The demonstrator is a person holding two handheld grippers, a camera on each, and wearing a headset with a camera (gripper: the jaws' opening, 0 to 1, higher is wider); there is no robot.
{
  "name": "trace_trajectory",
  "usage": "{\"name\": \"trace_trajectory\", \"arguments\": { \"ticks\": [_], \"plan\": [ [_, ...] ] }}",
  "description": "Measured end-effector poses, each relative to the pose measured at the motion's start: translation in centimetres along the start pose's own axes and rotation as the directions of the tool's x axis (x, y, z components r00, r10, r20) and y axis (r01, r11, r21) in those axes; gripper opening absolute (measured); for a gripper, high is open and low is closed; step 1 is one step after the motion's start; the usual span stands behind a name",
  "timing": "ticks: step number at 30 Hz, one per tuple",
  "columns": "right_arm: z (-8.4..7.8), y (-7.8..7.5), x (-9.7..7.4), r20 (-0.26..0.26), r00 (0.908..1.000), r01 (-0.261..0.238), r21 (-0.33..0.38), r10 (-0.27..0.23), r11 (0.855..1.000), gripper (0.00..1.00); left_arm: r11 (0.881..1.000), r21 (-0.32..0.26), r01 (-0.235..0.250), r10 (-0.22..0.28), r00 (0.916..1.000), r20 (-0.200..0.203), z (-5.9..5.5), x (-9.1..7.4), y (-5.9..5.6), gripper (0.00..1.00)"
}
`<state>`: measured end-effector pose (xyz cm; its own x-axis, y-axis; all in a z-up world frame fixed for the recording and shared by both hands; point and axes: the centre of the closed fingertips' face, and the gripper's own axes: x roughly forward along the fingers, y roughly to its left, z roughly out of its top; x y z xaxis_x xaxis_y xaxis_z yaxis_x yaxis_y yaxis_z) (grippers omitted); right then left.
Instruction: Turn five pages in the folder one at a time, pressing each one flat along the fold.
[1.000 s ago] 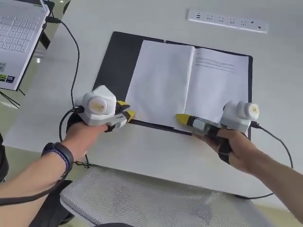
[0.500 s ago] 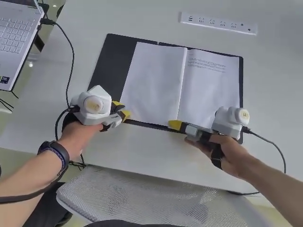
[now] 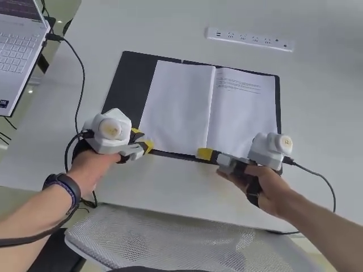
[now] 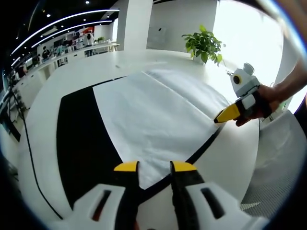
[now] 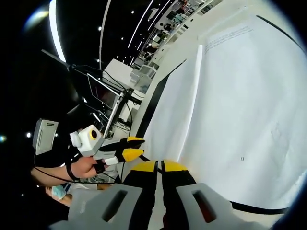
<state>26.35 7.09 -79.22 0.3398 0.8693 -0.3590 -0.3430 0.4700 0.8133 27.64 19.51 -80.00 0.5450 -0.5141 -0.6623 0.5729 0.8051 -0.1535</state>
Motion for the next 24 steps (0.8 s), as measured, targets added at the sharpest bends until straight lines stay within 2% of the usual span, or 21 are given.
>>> {"name": "trace_trajectory", "arguments": {
  "ticks": [7,10,13,16,20,22,24],
  "plan": [
    [1.2,-0.3,-2.5,0.019,0.999,0.042,-0.096,-0.04,0.995,0.1,1.0,-0.011,-0.007,0.008,0.999,0.045,1.6,-1.5,-0.2,0.28],
    [2.2,-0.3,-3.9,0.046,0.997,0.068,-0.133,-0.062,0.989,0.15,1.0,-0.009,-0.003,0.004,0.9975,0.071,2.5,-2.3,-0.4,0.31],
    [3.0,-0.8,-5.3,0.062,0.9942,0.097,-0.168,-0.087,0.981,0.18,1.0,0.005,-0.007,0.006,0.9968,0.08,3.0,-2.8,-0.5,0.32],
    [3.7,-1.4,-6.8,0.063,0.9911,0.129,-0.227,-0.117,0.965,0.22,1.0,0.015,-0.007,0.006,0.9956,0.093,3.5,-3.3,-0.7,0.33],
    [4.6,-1.8,-8.6,0.086,0.9866,0.157,-0.262,-0.139,0.952,0.25,1.0,0.029,-0.005,0.002,0.9945,0.105,4.2,-3.9,-0.9,0.34],
    [4.9,-1.5,-9.6,0.095,0.9813,0.188,-0.293,-0.167,0.937,0.28,0.999,0.036,-0.006,0.002,0.9939,0.11,4.5,-4.2,-1.0,0.34],
    [5.3,-1.7,-10.1,0.109,0.9793,0.197,-0.316,-0.171,0.928,0.3,0.999,0.04,-0.005,0.0,0.9934,0.114,4.7,-4.6,-1.1,0.35]
  ]
}}
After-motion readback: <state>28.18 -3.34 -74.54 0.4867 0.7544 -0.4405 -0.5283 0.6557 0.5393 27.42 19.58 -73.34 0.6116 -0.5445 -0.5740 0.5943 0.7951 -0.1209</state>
